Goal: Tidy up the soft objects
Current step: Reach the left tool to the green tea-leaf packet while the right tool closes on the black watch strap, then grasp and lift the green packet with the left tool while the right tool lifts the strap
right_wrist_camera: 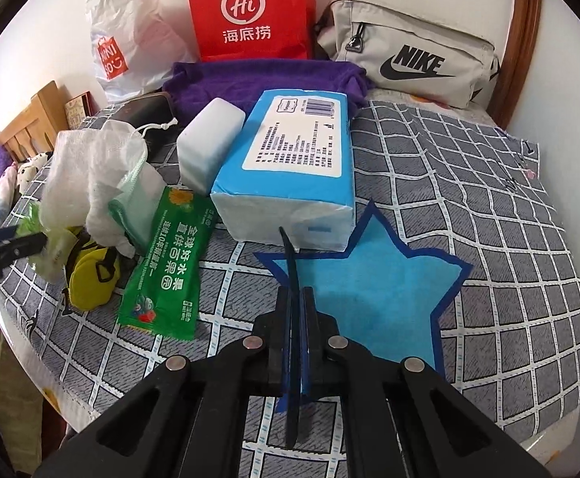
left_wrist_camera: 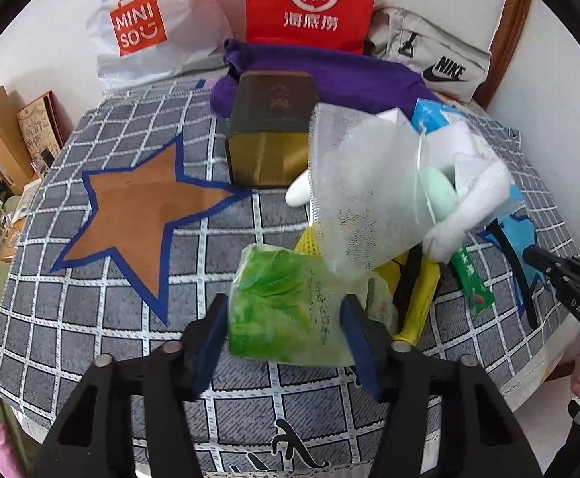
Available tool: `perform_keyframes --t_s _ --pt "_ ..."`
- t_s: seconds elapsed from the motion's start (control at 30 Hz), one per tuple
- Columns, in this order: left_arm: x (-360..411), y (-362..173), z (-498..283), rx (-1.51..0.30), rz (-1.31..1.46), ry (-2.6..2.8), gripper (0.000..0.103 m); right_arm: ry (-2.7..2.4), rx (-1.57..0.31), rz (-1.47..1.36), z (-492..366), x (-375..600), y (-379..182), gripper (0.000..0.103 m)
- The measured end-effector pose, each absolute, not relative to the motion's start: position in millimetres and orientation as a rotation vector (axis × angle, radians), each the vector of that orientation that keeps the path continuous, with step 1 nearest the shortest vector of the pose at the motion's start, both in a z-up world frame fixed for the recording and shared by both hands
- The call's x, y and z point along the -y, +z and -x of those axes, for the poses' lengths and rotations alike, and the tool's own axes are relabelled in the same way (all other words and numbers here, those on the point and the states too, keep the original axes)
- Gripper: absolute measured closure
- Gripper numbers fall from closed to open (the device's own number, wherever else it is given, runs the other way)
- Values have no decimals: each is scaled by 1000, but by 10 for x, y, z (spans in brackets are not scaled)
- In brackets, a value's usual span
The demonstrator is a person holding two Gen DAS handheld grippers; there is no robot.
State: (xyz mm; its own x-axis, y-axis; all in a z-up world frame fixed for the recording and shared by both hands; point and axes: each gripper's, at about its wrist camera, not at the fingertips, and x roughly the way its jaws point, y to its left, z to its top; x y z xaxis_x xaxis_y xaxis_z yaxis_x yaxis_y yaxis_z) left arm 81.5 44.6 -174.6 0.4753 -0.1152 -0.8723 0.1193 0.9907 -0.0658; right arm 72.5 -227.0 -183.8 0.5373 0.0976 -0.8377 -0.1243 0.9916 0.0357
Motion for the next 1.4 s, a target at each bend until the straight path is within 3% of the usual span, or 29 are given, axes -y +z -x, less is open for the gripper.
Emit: perform_keyframes --t_s 0.13,0.8,0.97,1.17,1.3,1.4 --pt "-471 -1768 -784 -1056 -6 -148 18 131 -1007 37 -727 2264 -1880 99" --pt "-516 -1847 -743 -1133 170 -260 17 147 -1052 20 -803 2243 -2037 97" --pt "-531 -1764 -641 -1118 137 -264 15 164 -1061 20 -777 2239 -2072 68" --pt "-371 -1858 -506 -1121 33 -288 13 192 -1040 75 -701 2087 -2153 52" --pt "-236 -1960 -488 -1118 -38 -277 13 186 -1011 101 -661 2054 -2169 53" --pt "-159 -2023 -483 -1108 -93 -251 16 165 -992 106 -632 2071 -2162 71"
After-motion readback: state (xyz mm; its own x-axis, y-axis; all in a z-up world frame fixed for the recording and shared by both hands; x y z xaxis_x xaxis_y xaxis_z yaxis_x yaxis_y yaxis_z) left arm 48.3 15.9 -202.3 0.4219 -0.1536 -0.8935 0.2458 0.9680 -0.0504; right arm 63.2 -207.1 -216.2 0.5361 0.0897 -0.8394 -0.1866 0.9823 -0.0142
